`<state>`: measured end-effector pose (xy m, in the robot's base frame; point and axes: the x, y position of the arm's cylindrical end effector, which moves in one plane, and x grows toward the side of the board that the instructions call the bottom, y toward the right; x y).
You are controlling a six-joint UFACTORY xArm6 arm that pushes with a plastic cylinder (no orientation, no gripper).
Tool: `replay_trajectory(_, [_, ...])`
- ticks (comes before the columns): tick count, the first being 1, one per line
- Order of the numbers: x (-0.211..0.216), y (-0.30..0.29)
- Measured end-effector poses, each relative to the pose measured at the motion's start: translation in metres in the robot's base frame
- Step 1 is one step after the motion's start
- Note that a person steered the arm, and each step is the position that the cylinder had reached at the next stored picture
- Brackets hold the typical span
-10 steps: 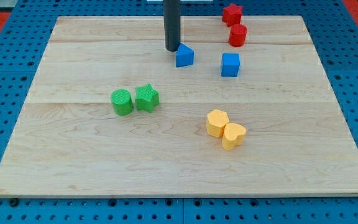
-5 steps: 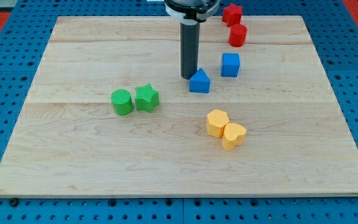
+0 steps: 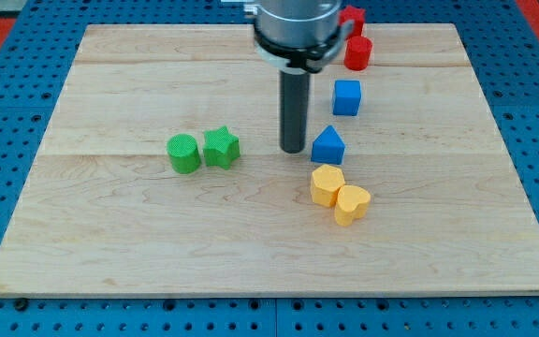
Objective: Move the yellow blocks below the blue triangle
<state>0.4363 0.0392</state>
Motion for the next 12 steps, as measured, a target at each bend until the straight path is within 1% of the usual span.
replay_trajectory(1, [0.002,0.026])
replay_trajectory(2, [0.002,0.012])
replay_trajectory(3, [0.007,-0.059])
replay_trajectory(4, [0.038,-0.041])
replay_trajectory(5, [0.05,-0.03])
replay_trajectory(7, [0.061,0.024])
replay_trajectory(8, [0.061,0.035])
replay_trajectory(9, [0.069,0.033])
replay_trajectory(10, [0.097,0.059])
replay_trajectory(11, [0.108,0.058])
replay_trajectory(12, [0.107,0.009])
